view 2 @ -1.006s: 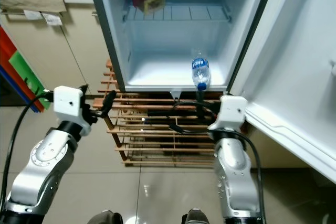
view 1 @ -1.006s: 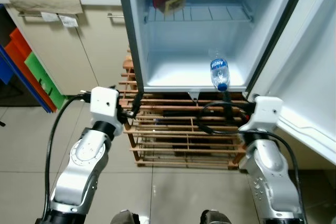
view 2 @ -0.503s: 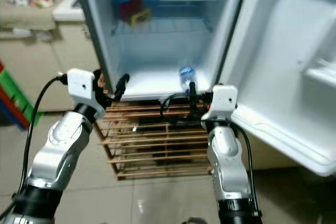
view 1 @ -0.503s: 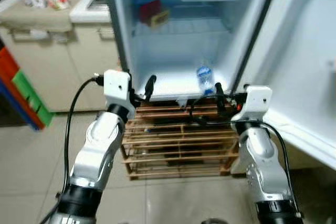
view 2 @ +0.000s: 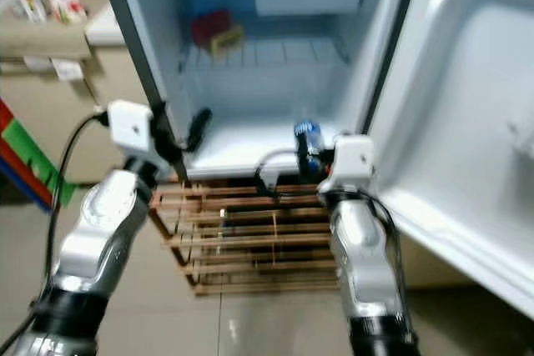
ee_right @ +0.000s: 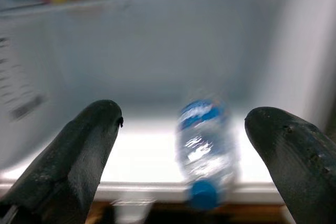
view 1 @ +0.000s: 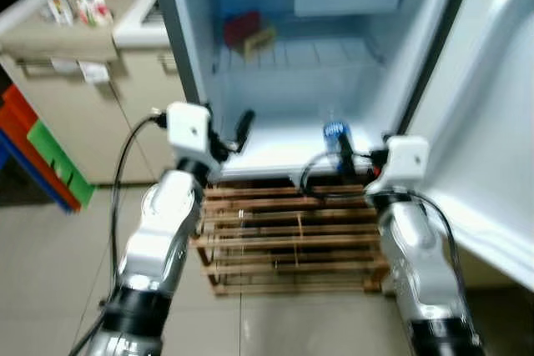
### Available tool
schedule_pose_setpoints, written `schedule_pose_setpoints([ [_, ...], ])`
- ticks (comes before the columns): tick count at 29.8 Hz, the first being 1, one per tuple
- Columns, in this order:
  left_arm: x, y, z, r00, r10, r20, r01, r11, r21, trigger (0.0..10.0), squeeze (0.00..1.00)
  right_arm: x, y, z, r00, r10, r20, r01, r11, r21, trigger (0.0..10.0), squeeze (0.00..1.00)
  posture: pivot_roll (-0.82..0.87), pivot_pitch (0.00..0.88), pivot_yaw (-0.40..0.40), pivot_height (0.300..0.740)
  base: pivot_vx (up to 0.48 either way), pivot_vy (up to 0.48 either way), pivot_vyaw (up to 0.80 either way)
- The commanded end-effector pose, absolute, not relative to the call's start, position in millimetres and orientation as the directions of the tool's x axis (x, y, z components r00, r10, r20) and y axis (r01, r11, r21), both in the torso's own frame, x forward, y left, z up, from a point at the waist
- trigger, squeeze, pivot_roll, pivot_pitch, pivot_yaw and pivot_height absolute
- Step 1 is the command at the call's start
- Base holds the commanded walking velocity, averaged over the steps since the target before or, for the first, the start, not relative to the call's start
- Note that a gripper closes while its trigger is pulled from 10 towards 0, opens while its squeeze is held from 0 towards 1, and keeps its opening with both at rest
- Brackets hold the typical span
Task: Restocking fridge
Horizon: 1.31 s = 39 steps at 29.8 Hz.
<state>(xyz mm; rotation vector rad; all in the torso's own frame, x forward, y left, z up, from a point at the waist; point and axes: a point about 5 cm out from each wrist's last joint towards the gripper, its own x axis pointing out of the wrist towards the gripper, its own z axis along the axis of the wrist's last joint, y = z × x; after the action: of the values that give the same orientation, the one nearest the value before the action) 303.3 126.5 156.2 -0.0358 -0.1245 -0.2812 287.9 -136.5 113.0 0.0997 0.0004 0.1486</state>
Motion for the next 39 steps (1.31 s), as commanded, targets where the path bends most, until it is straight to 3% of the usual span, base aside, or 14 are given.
schedule_pose_setpoints([
  [1, 302.4, 127.0, 165.5, 0.948, -0.288, 0.136, 0.291, 0.957, -0.004, 10.0, 0.00, 280.5, -128.1, 113.4, 0.979, 0.204, -0.022, -0.197, 0.964, 0.179, 10.0, 0.00, -0.09, 0.077, 0.048, 0.740, 0.000, 0.000, 0.00],
  [11, 290.1, 135.9, 173.8, 0.929, -0.357, 0.102, 0.352, 0.934, 0.060, 10.0, 0.00, 268.8, -113.2, 84.3, 0.936, 0.303, -0.178, -0.243, 0.924, 0.296, 10.0, 0.00, -0.03, 0.191, 0.067, 0.740, 0.000, 0.000, 0.00],
  [17, 276.2, 139.4, 181.3, 0.915, -0.396, 0.082, 0.391, 0.918, 0.075, 10.0, 0.00, 268.5, -103.1, 72.1, 0.918, 0.320, -0.234, -0.256, 0.929, 0.265, 10.0, 0.00, 0.02, 0.248, 0.084, 0.740, 0.000, 0.000, 0.00],
  [21, 257.8, 143.8, 180.2, 0.905, -0.422, 0.049, 0.421, 0.906, 0.037, 10.0, 0.00, 283.3, -94.5, 72.0, 0.937, 0.259, -0.235, -0.257, 0.966, 0.038, 10.0, 0.00, 0.07, 0.298, 0.089, 0.740, 0.000, 0.000, 0.00],
  [33, 233.1, 149.9, 175.2, 0.914, -0.405, -0.028, 0.405, 0.914, 0.008, 10.0, 0.00, 325.9, -93.0, 86.7, 0.981, 0.108, -0.162, -0.147, 0.957, -0.251, 10.0, 0.00, 0.11, 0.333, 0.082, 0.740, 0.000, 0.000, 0.00],
  [39, 226.8, 150.0, 174.8, 0.917, -0.397, -0.046, 0.396, 0.918, -0.014, 10.0, 0.00, 352.8, -94.4, 124.4, 0.997, 0.074, 0.001, -0.067, 0.898, -0.434, 10.0, 0.00, 0.12, 0.330, 0.076, 0.740, 0.000, 0.000, 0.00],
])
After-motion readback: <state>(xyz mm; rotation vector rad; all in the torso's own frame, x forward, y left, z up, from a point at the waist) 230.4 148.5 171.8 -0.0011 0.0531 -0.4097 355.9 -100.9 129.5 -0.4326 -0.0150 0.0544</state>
